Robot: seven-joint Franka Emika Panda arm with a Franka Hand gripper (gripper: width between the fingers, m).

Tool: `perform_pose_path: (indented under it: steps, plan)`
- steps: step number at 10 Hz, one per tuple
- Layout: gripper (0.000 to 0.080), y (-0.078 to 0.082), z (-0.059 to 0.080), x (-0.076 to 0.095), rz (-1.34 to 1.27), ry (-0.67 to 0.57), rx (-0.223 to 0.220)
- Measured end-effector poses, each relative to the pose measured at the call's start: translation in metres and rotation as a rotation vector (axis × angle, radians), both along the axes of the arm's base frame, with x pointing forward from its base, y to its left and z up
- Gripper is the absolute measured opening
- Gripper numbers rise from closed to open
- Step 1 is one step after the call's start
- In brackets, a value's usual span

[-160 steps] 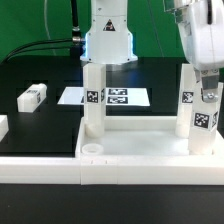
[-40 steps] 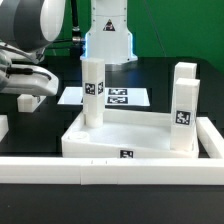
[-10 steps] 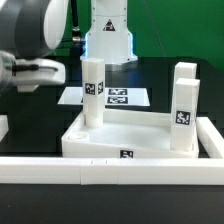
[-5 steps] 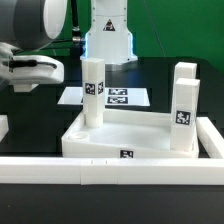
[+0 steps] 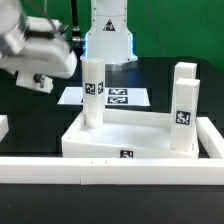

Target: Assemble desk

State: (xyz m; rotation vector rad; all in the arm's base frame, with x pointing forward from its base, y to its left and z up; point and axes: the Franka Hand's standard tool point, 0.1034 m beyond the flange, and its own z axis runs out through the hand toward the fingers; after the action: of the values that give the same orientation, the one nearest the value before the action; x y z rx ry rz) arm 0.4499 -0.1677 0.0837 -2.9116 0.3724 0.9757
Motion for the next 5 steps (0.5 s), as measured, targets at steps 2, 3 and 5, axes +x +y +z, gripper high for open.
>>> perform_pose_path:
  steps: [2, 3, 5]
  plan:
    - [0.0287, -0.004, -0.004, 0.011, 0.016, -0.123, -0.038]
    - [0.0287, 0.002, 0.003, 0.015, 0.007, -0.179, -0.055]
    - [0.0287, 0.018, 0.032, 0.034, 0.024, -0.263, -0.055]
